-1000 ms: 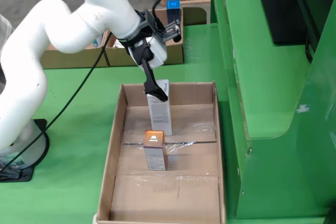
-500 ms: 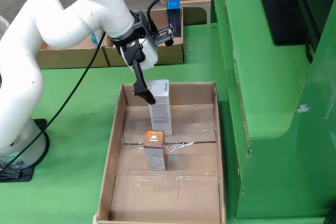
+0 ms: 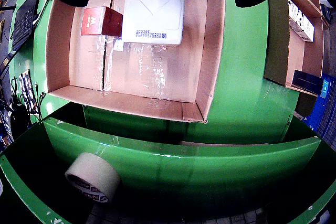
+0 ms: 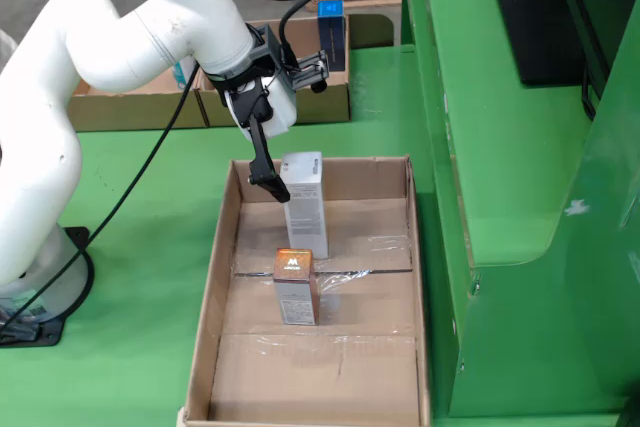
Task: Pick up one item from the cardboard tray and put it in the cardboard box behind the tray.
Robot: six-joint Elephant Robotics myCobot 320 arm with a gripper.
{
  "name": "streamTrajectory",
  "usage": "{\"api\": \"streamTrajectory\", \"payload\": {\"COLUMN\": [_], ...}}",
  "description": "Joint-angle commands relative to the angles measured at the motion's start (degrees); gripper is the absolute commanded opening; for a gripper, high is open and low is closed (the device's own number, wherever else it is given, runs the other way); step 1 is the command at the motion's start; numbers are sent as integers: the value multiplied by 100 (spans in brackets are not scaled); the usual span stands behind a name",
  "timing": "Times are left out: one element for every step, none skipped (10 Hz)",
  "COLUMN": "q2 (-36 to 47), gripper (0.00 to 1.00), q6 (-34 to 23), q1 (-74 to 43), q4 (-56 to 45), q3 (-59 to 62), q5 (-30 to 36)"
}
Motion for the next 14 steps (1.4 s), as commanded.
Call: {"api": "streamTrajectory", "payload": {"q2": [241,241,241,241,57,57,-332,-332,-332,-332,-332,-332,-332,-332], "gripper": [100,100,100,100,100,100,100,100,100,100,100,100,100,100], "q6": [31,31,31,31,-47,-47,-188,-188,-188,-188,-188,-188,-188,-188], "q1": [-5,-5,-5,-5,-52,-52,-140,-140,-140,-140,-140,-140,-140,-140], "q4": [53,53,53,53,366,366,1011,1011,1011,1011,1011,1011,1011,1011], "q3": [140,140,140,140,140,140,140,140,140,140,140,140,140,140], "q5": [-10,-10,-10,-10,-2,-2,-19,-19,-19,-19,-19,-19,-19,-19]}}
